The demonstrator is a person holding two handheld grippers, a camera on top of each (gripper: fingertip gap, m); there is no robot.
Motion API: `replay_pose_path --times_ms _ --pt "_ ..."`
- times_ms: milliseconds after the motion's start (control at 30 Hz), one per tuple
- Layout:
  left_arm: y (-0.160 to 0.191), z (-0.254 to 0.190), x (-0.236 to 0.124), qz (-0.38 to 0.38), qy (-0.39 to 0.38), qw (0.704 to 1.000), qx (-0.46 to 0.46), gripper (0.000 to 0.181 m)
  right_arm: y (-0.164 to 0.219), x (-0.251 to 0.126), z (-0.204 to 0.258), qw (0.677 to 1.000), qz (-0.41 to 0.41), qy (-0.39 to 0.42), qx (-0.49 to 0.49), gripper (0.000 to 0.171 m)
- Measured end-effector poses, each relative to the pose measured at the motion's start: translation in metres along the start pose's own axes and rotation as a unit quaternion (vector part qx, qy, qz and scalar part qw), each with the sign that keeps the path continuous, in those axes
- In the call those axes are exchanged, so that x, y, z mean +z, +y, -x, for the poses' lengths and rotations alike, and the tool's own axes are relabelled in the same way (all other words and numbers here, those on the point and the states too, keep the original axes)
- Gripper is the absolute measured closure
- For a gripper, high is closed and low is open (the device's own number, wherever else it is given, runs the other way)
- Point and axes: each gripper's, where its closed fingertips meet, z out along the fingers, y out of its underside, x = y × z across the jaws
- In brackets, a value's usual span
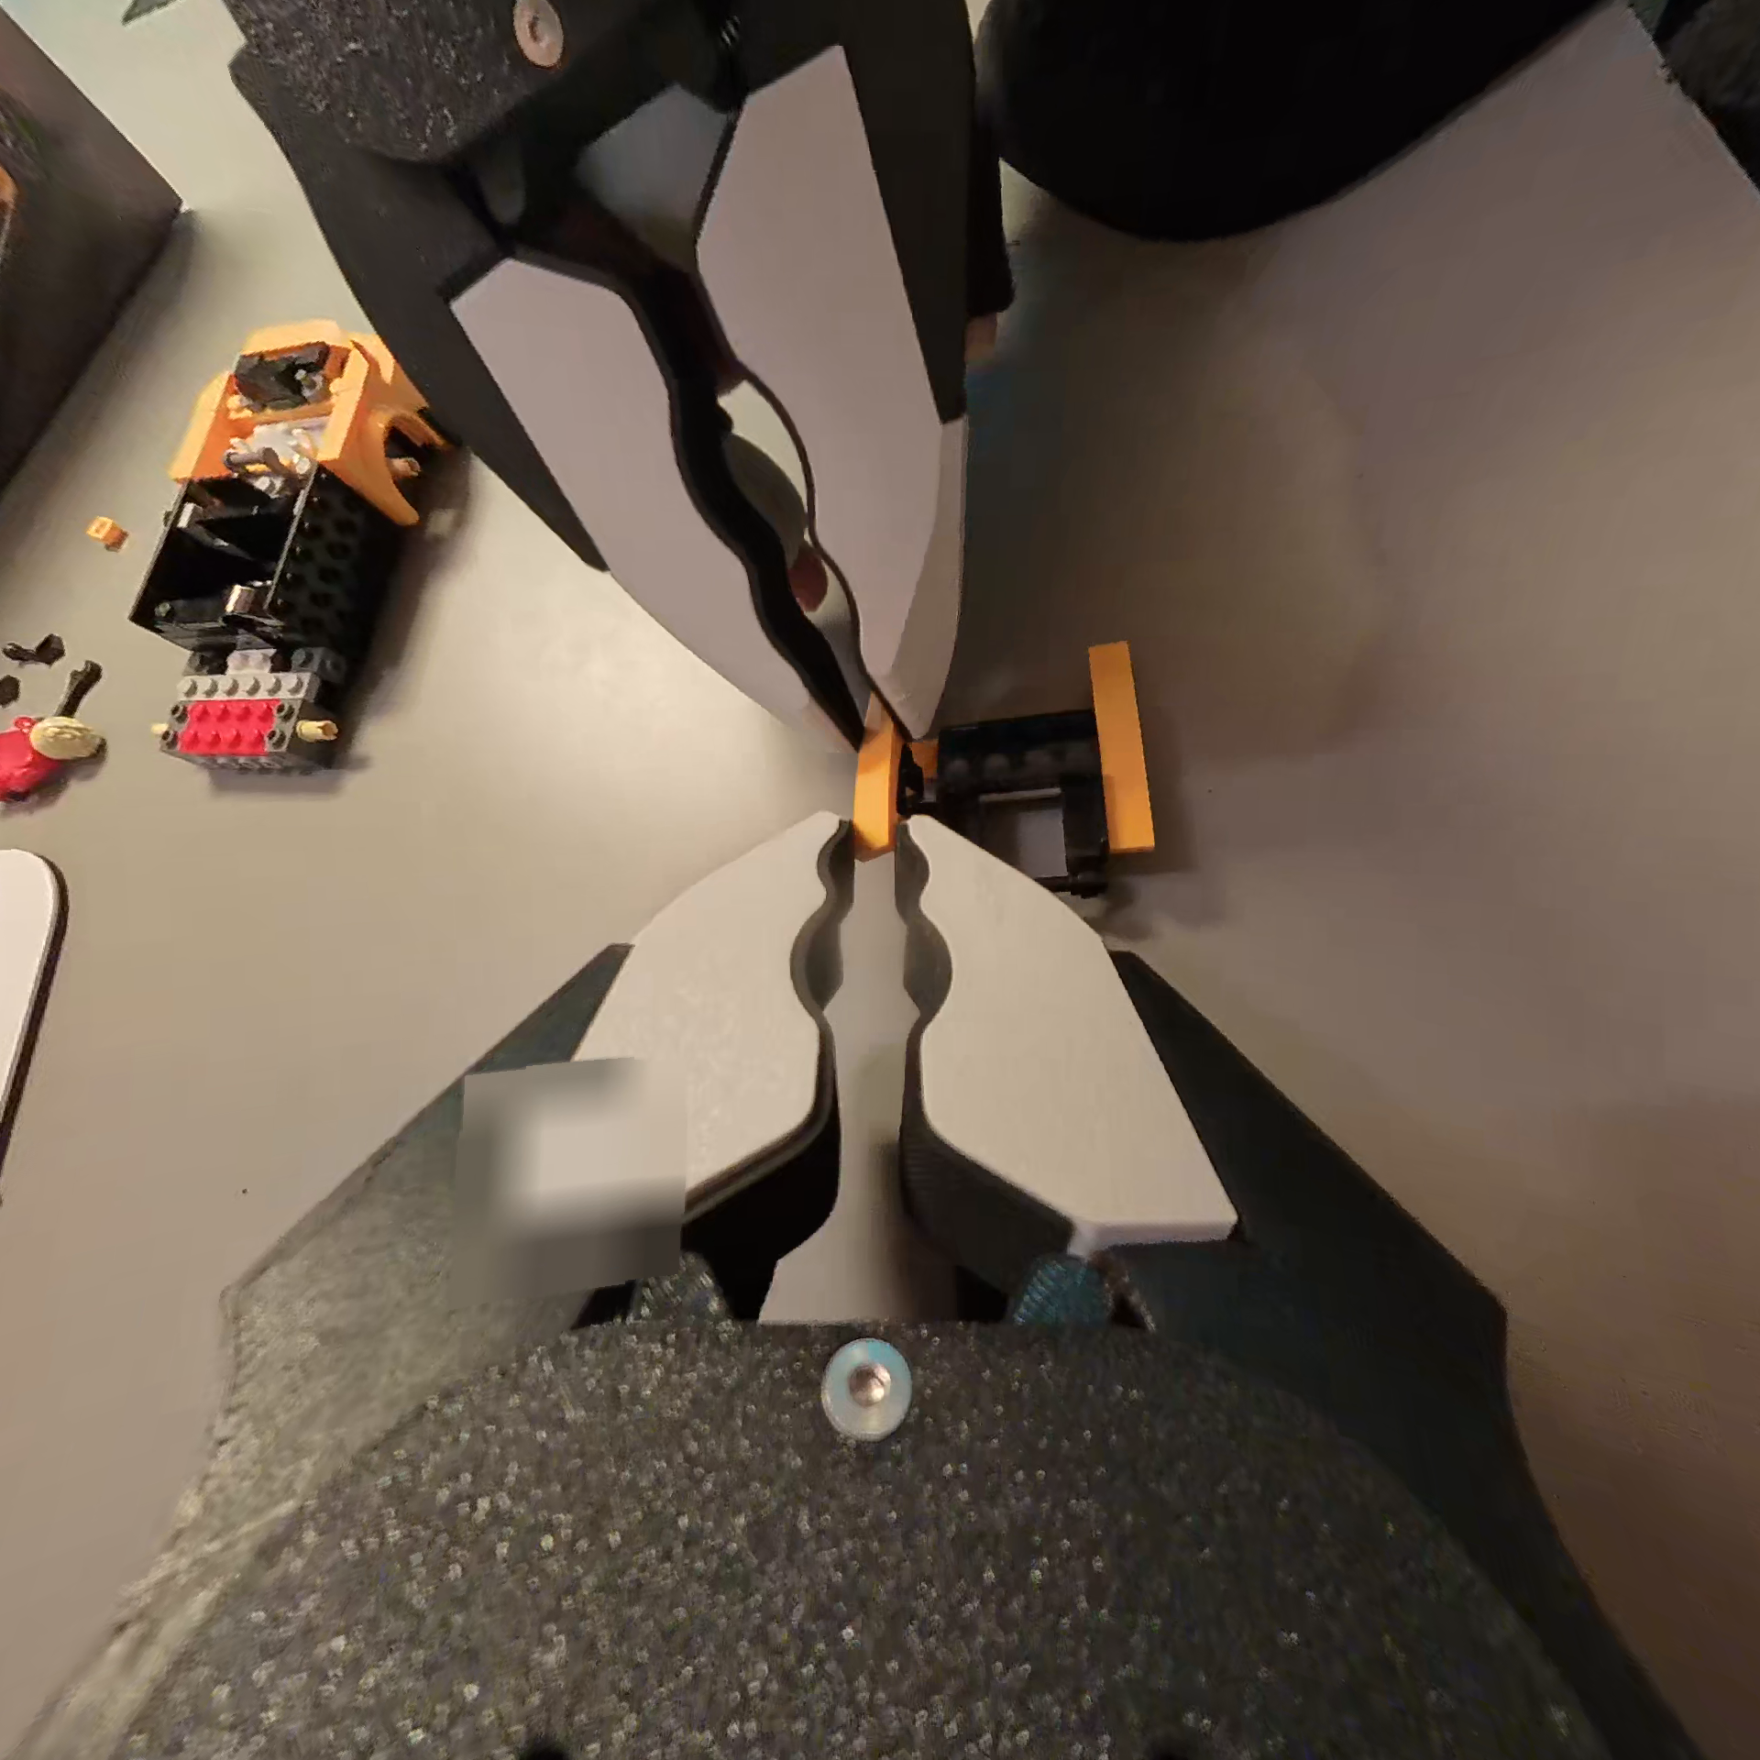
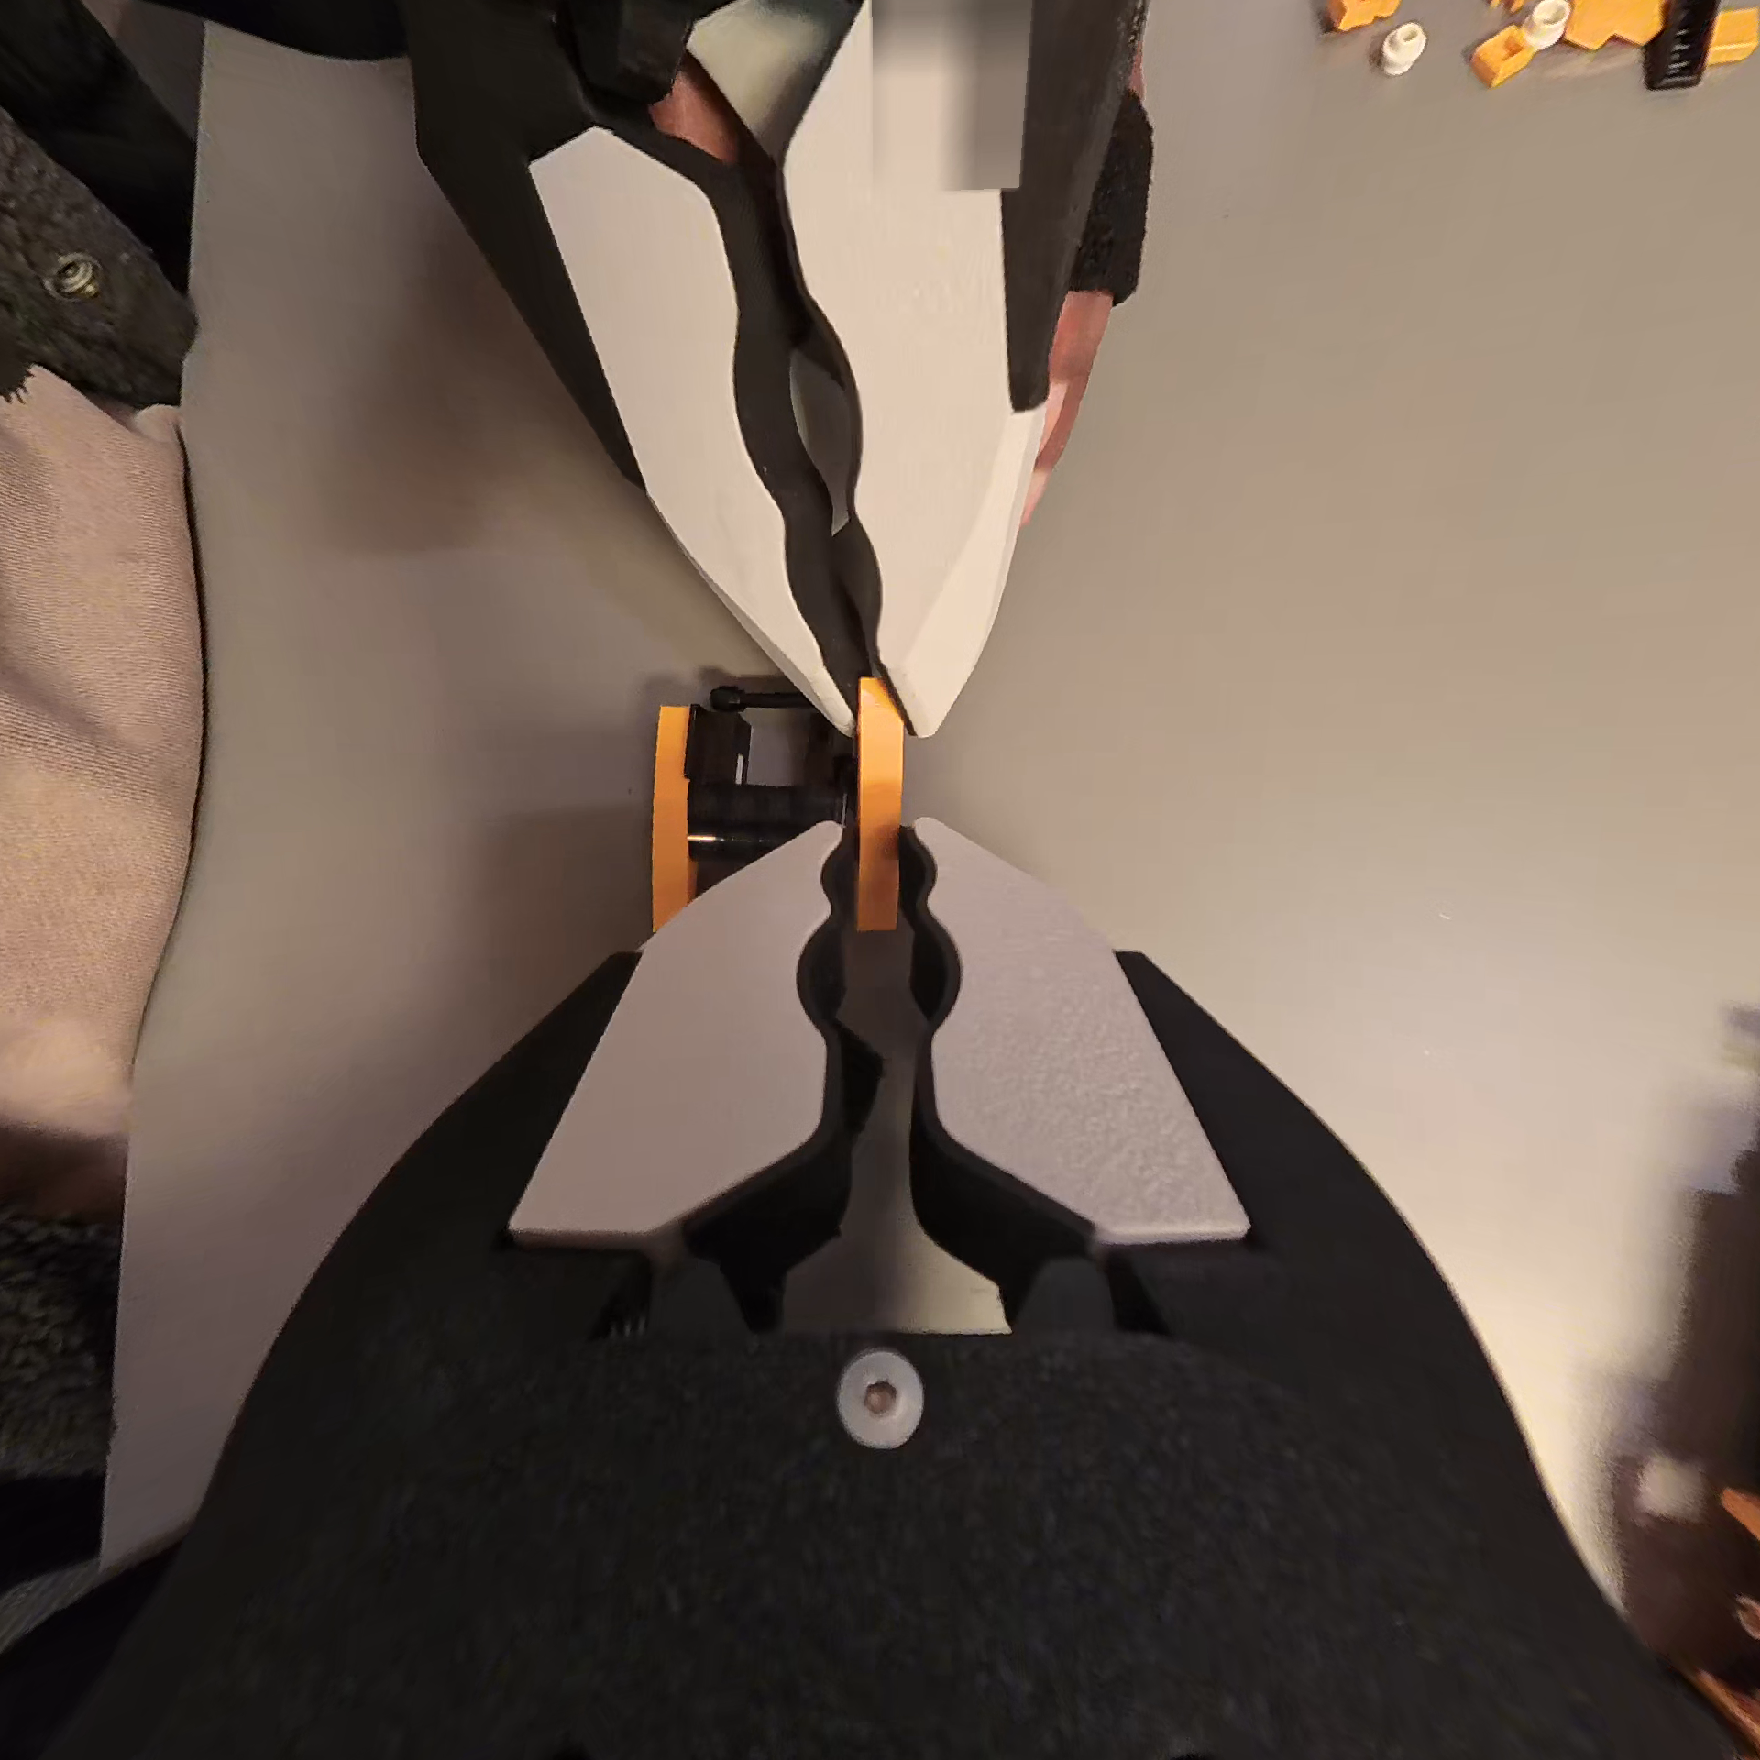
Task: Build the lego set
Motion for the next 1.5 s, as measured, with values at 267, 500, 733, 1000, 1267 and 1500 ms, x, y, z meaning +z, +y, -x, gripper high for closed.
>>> replay_pose_path --times_ms 267,500,733,1000,1267,1500 --pt "0.002 -0.02 -0.01 0.023 0.105 0.981 -0.161 0.135 0.003 -0.002 0.0 0.999 0.029 0.016 0.003 0.163" --pt "0.012 -0.037 -0.002 0.118 0.062 0.971 -0.197 0.12 0.004 0.001 0.001 0.998 0.055 0.034 -0.024 0.163" --pt "0.008 -0.036 0.003 0.11 0.045 0.97 -0.211 0.125 0.004 0.004 0.003 0.996 0.075 0.037 -0.041 0.163" --pt "0.007 -0.038 0.004 0.101 0.051 0.973 -0.199 0.126 0.006 0.004 0.006 0.994 0.091 0.011 -0.061 0.163" --pt "0.005 -0.04 0.006 0.09 0.057 0.977 -0.186 0.124 0.008 0.002 0.011 0.991 0.102 -0.043 -0.071 0.162" --pt "0.004 -0.042 0.007 0.083 0.064 0.979 -0.176 0.124 0.011 0.001 0.015 0.989 0.101 -0.085 -0.065 0.161"
